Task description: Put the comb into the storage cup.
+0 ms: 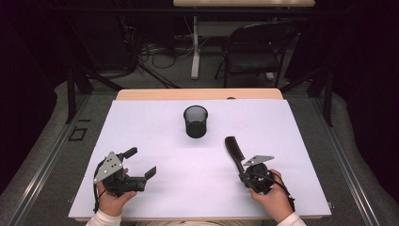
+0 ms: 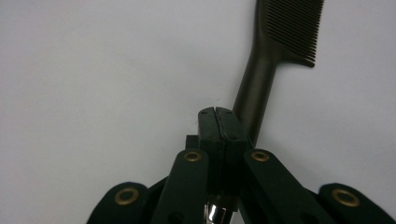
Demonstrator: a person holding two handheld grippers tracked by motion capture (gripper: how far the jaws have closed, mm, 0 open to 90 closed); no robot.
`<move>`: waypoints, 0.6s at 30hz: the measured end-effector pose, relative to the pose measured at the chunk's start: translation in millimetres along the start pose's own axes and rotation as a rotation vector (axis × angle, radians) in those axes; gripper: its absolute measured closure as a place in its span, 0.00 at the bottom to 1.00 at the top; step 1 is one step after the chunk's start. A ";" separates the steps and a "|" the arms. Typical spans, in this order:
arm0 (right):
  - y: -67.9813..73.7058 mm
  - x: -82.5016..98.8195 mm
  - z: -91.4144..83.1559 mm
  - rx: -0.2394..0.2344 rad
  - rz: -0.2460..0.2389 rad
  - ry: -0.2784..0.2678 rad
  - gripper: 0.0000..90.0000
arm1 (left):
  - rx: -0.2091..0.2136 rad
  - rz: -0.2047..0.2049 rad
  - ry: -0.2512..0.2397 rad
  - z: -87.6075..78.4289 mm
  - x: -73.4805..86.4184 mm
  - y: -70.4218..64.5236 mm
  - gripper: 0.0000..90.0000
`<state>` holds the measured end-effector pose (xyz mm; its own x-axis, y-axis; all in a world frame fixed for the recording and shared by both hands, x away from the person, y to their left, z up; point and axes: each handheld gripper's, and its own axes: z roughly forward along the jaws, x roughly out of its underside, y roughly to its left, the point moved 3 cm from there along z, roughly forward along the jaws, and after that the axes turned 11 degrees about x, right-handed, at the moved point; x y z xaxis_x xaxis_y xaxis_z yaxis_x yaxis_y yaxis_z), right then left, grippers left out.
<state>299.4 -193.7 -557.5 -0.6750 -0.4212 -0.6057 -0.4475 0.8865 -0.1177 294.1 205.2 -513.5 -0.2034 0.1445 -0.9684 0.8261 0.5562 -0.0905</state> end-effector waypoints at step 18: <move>-22.9 9.8 2.5 0.073 0.048 -0.008 1.00 | -0.001 -0.002 0.001 0.4 0.3 0.3 0.02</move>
<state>304.5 -217.7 -562.8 -0.6894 -0.3768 -0.6186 -0.3707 0.9173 -0.1457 294.5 205.1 -513.9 -0.2052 0.1440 -0.9681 0.8251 0.5575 -0.0920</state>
